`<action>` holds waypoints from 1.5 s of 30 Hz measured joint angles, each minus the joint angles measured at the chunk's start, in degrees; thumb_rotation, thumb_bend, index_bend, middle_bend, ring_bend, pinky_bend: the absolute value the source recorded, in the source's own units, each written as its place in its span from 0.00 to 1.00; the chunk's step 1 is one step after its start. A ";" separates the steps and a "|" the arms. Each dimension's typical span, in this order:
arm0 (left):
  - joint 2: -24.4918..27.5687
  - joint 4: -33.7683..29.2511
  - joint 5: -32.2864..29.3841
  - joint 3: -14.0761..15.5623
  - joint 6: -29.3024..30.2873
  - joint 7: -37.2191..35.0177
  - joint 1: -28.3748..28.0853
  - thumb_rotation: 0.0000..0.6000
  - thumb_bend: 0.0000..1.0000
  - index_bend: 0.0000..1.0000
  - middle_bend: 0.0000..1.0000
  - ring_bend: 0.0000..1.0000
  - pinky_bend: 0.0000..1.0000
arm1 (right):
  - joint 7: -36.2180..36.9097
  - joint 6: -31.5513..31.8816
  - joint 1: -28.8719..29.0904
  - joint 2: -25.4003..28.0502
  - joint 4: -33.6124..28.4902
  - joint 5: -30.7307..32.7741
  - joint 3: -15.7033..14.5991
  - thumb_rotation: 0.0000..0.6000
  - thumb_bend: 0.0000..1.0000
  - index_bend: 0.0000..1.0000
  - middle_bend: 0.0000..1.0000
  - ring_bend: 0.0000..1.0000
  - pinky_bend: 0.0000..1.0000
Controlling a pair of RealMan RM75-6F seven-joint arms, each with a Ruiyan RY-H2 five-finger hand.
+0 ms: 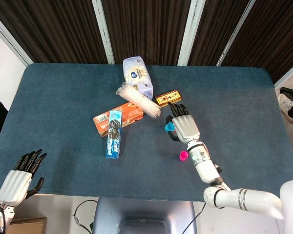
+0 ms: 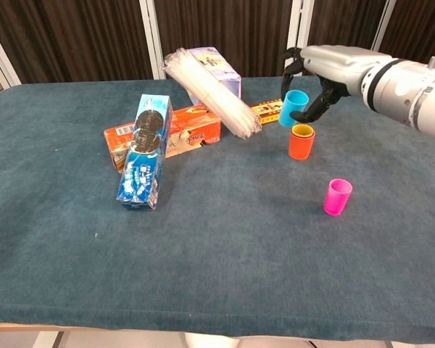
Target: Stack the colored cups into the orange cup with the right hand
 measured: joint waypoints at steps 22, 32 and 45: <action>-0.28 0.26 -1.03 -0.39 -0.78 0.15 -0.31 1.00 0.46 0.00 0.00 0.00 0.10 | -3.46 -4.33 3.11 -5.65 13.57 7.65 0.65 1.00 0.48 0.61 0.07 0.00 0.00; -0.11 0.28 -1.08 -0.28 -0.75 -0.10 -0.22 1.00 0.46 0.00 0.00 0.00 0.10 | -4.20 -6.82 3.18 -5.14 12.96 10.17 0.03 1.00 0.48 0.07 0.00 0.00 0.00; -0.38 0.04 -0.54 -0.07 -0.54 0.54 -0.17 1.00 0.46 0.00 0.00 0.00 0.10 | 4.68 -1.50 -6.79 10.85 -10.02 -12.20 -8.71 1.00 0.48 0.15 0.00 0.00 0.00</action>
